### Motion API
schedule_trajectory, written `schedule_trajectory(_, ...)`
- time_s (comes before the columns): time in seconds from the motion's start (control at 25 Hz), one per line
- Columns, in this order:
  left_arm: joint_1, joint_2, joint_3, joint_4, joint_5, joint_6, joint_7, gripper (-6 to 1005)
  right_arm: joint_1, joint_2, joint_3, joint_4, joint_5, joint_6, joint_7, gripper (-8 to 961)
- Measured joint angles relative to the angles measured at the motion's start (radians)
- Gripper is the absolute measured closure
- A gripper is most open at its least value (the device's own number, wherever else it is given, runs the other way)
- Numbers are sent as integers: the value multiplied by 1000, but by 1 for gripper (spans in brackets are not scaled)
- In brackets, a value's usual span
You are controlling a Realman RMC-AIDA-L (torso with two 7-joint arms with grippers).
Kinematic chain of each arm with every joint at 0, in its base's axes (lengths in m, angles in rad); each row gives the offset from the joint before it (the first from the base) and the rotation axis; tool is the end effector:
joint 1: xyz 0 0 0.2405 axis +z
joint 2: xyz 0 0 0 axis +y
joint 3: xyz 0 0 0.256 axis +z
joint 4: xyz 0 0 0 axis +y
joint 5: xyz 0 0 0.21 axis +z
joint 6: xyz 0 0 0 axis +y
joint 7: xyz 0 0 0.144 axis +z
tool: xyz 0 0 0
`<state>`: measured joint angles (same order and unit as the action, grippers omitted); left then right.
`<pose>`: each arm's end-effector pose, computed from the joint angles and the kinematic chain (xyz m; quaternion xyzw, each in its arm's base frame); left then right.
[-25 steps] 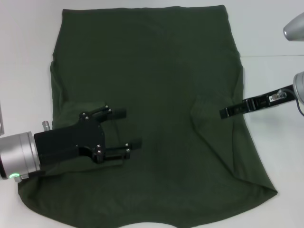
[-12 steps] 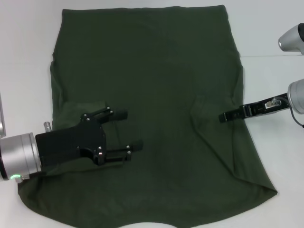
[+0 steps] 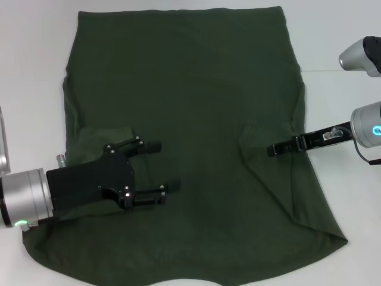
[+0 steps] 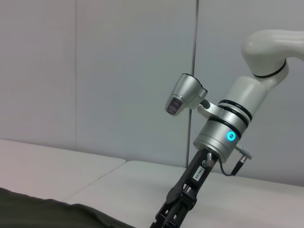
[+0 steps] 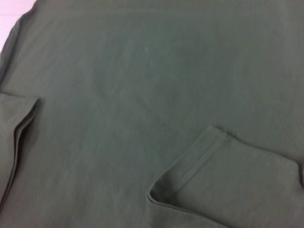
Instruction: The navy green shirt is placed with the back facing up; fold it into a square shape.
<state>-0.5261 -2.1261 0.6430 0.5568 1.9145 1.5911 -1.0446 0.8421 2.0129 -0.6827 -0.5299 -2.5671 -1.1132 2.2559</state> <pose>-0.2490 0.3173 -0.0233 -0.9341 -0.1028 -0.3043 0.1560 0.2648 0.4208 -0.0022 -0.8363 0.5021 0.0152 0.2196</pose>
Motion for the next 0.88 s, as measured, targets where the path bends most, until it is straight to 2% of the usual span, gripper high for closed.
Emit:
schedule_trajectory(0.08,0,0,0,0,0,0,0,122,0,3,-1,1,1,9,-1,62)
schedule_trajectory(0.28,-1,0,2,1,0,1,0,122,0,6,-2,20,1,34,-8,210)
schedule_trajectory(0.64,-3,0,3,2,0,3,0,122,-2,9,-5,26,-2,57,-11,212)
schedule_trajectory(0.88,-3,0,3,2,0,8,0,122,-2,20,-18,27,0,71,-13,222)
